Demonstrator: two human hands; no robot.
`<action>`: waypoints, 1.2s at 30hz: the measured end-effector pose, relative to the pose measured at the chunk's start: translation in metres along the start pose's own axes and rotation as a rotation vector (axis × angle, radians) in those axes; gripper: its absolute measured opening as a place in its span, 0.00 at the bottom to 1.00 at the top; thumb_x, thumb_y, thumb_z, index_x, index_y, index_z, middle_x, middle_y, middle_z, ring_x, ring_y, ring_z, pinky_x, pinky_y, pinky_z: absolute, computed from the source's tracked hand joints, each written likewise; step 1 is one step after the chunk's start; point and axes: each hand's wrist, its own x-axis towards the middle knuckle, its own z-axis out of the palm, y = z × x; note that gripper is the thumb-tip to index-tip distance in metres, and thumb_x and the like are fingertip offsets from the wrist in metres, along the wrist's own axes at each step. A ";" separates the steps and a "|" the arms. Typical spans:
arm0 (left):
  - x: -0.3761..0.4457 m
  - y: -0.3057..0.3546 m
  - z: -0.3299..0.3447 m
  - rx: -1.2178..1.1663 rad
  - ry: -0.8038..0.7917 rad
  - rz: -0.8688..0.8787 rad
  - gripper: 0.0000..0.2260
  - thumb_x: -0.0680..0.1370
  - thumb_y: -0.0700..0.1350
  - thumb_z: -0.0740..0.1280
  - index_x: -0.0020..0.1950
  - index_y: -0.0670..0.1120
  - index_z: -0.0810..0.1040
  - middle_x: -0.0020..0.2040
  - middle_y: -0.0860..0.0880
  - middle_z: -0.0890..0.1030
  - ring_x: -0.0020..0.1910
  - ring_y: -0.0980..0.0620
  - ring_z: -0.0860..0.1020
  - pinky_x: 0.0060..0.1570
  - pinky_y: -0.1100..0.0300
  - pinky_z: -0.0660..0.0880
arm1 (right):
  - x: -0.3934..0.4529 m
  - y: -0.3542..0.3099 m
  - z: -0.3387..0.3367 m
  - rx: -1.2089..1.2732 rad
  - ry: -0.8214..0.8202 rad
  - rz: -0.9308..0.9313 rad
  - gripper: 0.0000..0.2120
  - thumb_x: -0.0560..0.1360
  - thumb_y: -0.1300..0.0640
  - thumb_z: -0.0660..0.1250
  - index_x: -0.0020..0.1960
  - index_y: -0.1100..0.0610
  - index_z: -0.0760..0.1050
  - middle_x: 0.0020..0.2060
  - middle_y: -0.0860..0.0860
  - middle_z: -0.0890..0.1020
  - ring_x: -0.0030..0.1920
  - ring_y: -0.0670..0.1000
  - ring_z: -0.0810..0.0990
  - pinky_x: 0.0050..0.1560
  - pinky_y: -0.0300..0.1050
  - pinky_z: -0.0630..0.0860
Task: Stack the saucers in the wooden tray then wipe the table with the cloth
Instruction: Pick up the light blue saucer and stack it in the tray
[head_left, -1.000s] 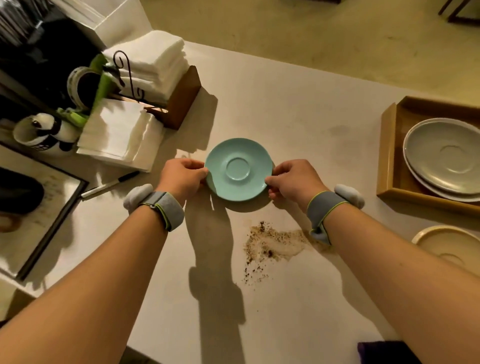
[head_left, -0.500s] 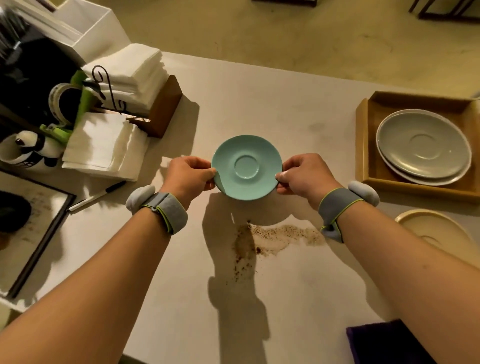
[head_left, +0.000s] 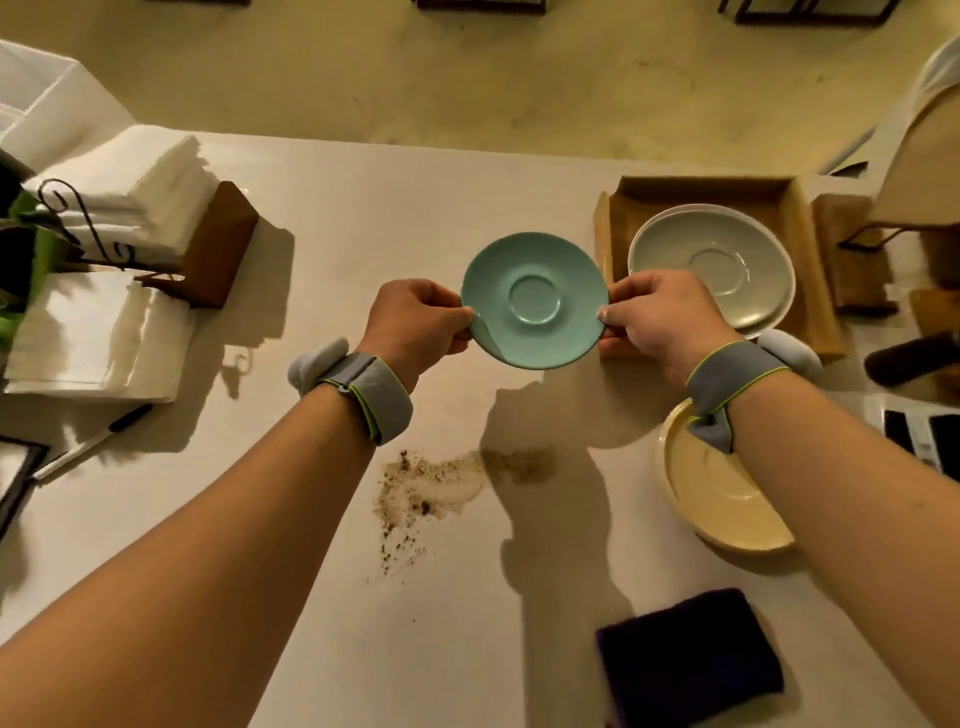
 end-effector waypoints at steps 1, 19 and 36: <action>0.001 0.005 0.009 0.004 -0.010 0.004 0.02 0.75 0.36 0.70 0.46 0.38 0.80 0.41 0.40 0.83 0.38 0.47 0.83 0.40 0.57 0.82 | 0.002 0.001 -0.010 -0.005 0.013 -0.003 0.06 0.73 0.68 0.69 0.46 0.58 0.79 0.41 0.57 0.82 0.38 0.55 0.84 0.35 0.45 0.83; 0.031 0.062 0.148 0.151 -0.118 -0.014 0.07 0.73 0.39 0.73 0.36 0.45 0.80 0.38 0.43 0.83 0.35 0.48 0.84 0.37 0.55 0.83 | 0.056 0.030 -0.126 0.034 0.294 0.120 0.10 0.71 0.70 0.69 0.39 0.56 0.77 0.36 0.57 0.80 0.30 0.53 0.80 0.25 0.40 0.79; 0.051 0.063 0.184 0.275 -0.106 -0.009 0.05 0.72 0.42 0.75 0.39 0.45 0.81 0.36 0.46 0.83 0.34 0.51 0.84 0.39 0.55 0.83 | 0.078 0.042 -0.142 0.030 0.350 0.124 0.10 0.71 0.68 0.71 0.40 0.53 0.79 0.41 0.55 0.82 0.37 0.53 0.83 0.32 0.42 0.80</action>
